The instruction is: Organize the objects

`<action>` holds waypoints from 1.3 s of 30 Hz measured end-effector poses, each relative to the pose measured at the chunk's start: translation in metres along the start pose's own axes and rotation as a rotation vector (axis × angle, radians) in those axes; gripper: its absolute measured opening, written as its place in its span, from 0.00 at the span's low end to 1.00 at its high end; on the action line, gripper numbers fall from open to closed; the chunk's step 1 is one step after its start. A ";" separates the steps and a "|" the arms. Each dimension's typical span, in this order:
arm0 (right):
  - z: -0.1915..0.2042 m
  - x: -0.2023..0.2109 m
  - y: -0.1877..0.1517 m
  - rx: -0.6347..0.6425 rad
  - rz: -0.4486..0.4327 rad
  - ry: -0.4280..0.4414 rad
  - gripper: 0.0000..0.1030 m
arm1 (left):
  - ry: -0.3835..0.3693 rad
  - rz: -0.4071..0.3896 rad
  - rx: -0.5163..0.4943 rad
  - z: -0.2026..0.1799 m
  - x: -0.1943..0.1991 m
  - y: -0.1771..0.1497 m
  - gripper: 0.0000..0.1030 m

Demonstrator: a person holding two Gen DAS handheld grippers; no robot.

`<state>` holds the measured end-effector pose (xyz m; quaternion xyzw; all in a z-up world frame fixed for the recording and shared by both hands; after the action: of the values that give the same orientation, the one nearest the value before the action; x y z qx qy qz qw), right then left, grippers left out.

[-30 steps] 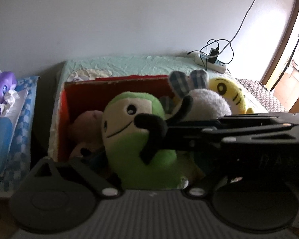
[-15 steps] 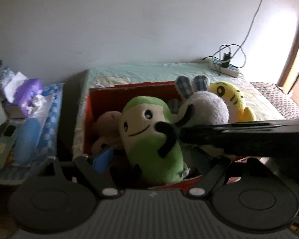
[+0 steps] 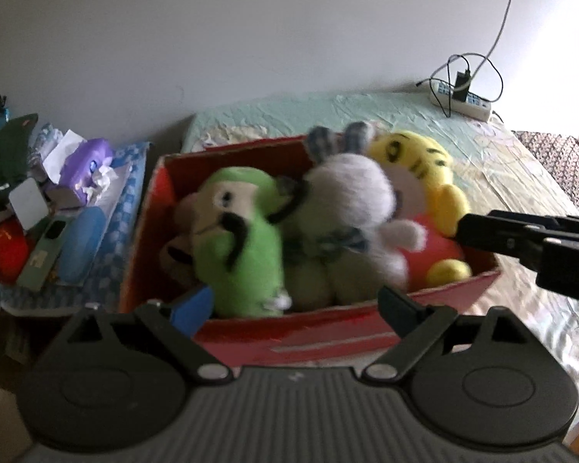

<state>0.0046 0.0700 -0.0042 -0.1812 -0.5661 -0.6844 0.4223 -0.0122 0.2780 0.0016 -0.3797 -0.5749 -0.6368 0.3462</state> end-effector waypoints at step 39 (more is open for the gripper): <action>-0.150 0.030 -0.043 -0.236 0.198 -0.333 0.81 | 0.050 0.192 0.017 -0.184 -0.022 -0.026 0.95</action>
<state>-0.0123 -0.0801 -0.0532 -0.3944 -0.5235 -0.6618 0.3640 -0.0403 0.0973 -0.0395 -0.4141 -0.5327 -0.6049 0.4230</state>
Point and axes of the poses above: each gripper's, at about its wrist camera, not at the fingertips, and x roughly against the way its jaws point, z to its left, y to its top, the point moved 4 cm from there along -x, roughly the way its jaws point, and after that the axes turned 13 degrees about z, right-handed, at the moved point
